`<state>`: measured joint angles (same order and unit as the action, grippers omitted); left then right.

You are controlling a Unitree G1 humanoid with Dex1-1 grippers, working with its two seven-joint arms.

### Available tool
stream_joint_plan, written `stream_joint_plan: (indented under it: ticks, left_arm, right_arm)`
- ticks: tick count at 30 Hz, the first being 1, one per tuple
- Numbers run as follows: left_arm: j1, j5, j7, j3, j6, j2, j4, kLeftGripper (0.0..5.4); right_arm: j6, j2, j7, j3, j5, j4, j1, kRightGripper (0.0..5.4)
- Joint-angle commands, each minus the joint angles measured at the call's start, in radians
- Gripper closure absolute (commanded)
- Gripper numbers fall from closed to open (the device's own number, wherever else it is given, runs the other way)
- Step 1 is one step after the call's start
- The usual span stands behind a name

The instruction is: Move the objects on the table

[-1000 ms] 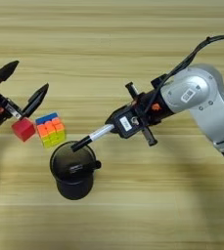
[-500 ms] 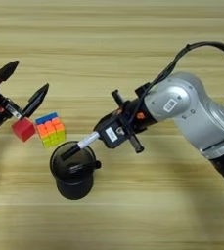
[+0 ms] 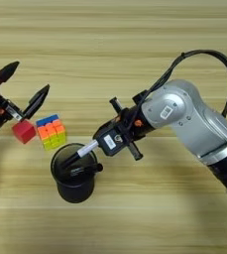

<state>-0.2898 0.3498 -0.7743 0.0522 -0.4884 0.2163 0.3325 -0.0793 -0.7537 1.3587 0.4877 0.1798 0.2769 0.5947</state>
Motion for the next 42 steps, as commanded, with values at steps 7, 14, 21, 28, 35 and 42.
stream_joint_plan:
  ticks: [7,14,21,28,35,42]
  left_arm:
    - [-0.004,-0.016,0.001,-0.004,-0.009,0.003,-0.002,0.0]
    - [-0.003,-0.015,0.001,-0.005,-0.009,0.002,-0.003,0.0]
    - [0.0,-0.016,0.002,-0.006,-0.009,0.001,-0.004,0.0]
    - [-0.001,-0.016,0.001,-0.004,-0.011,0.001,0.0,0.0]
    - [0.001,-0.019,0.004,-0.006,-0.012,-0.001,-0.002,0.0]
    - [-0.002,-0.018,0.002,-0.005,-0.013,0.002,0.003,0.0]
  right_arm:
    - [-0.011,-0.002,-0.003,0.002,0.009,0.011,0.001,4.22]
    - [-0.011,-0.004,-0.003,-0.004,0.01,0.015,0.007,3.46]
    - [-0.01,-0.006,-0.003,-0.01,0.008,0.018,0.011,2.6]
    - [-0.002,-0.006,-0.008,-0.025,0.001,0.022,0.019,1.55]
    - [0.022,-0.033,-0.02,-0.111,-0.065,0.055,0.0,0.62]
    - [0.047,-0.077,-0.07,-0.234,-0.151,0.087,-0.079,0.03]
